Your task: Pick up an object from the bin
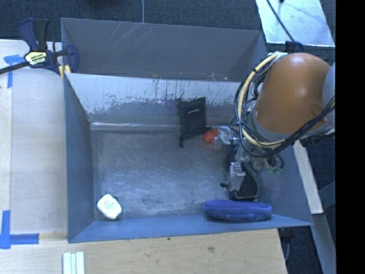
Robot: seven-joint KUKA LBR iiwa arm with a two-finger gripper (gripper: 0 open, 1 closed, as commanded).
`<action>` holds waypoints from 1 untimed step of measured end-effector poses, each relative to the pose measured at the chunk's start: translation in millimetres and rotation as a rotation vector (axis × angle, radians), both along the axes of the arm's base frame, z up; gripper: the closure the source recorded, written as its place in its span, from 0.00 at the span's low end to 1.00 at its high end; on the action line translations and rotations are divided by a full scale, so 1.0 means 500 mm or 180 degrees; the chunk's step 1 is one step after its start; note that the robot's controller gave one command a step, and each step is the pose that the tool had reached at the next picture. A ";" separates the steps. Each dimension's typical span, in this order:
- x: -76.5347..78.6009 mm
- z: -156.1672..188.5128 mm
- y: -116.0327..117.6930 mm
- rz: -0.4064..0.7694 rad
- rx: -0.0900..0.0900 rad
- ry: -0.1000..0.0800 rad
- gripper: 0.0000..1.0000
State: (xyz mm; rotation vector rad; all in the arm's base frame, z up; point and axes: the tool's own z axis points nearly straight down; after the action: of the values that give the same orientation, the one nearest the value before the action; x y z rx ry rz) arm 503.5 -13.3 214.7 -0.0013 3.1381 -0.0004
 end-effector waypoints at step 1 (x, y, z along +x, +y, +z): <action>0.115 -0.111 -0.109 0.0011 -0.0001 -0.0003 0.00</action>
Offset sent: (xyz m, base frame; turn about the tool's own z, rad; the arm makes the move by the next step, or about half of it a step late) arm 0.0556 -0.0512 -0.0525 -0.0077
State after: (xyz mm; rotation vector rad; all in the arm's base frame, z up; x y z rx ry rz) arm 561.3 -67.7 159.3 -0.0065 3.1371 -0.0008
